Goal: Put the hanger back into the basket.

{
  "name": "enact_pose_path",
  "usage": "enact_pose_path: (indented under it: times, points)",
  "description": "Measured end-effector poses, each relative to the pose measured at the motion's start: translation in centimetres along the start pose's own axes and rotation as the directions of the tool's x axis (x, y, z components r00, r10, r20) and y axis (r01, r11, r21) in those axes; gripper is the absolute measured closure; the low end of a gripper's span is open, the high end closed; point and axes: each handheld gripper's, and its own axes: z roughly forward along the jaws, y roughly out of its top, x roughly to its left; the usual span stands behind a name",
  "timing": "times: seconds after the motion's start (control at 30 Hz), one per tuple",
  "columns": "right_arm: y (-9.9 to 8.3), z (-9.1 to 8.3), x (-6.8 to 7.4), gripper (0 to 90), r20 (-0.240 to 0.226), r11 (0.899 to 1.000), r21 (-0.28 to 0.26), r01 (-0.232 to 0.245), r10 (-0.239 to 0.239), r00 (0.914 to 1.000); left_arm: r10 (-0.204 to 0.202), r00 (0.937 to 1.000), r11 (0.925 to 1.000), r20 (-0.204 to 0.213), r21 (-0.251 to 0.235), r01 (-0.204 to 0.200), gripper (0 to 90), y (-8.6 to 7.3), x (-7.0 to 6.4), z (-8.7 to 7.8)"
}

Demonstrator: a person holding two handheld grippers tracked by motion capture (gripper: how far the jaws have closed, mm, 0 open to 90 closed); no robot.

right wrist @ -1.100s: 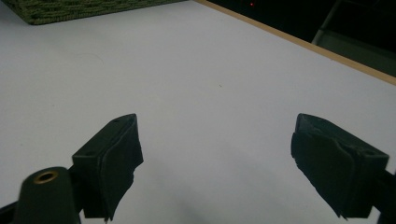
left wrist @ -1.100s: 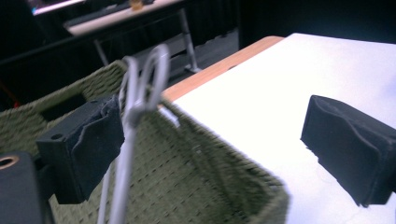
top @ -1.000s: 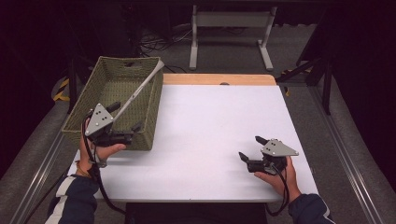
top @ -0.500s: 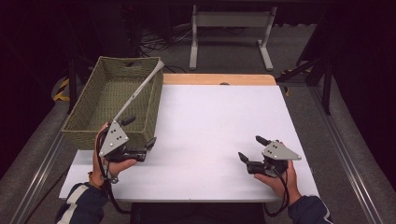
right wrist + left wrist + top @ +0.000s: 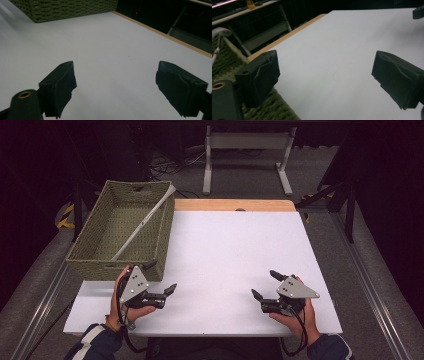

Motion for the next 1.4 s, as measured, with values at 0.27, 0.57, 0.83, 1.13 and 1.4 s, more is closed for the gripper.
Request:
enact_pose_path:
  times: [0.27, 0.57, 0.83, 1.13, 1.4]
  points:
    - [-0.4, -0.4, 0.3, 16.1, 0.005, 1.000, -0.001, 0.007, -0.007, 1.0000, -0.045, 0.9990, 0.9985, 0.002, 0.030, 0.045, 7.7, -2.1, -0.1, 0.1]
    - [-0.9, 0.0, 0.0, 8.2, 0.027, 1.000, 0.005, 0.004, -0.004, 0.9996, -0.068, 0.9977, 0.9960, -0.006, 0.058, 0.068, 3.5, -3.6, 0.3, -0.5]
    - [-1.2, 0.1, 0.3, 6.9, 0.041, 1.000, 0.007, 0.025, -0.025, 0.9989, -0.080, 0.9968, 0.9943, -0.005, 0.071, 0.080, 2.1, -3.9, 0.3, -0.5]
    - [-1.2, 0.0, 0.3, 7.5, 0.046, 1.000, 0.003, 0.028, -0.028, 0.9985, -0.087, 0.9962, 0.9933, -0.007, 0.076, 0.087, 2.1, -4.0, 0.3, -0.4]
    - [-1.2, 0.2, 0.5, 7.5, 0.061, 0.999, 0.016, 0.042, -0.043, 0.9972, -0.080, 0.9968, 0.9942, -0.001, 0.072, 0.080, 2.2, -3.9, 0.3, -0.7]
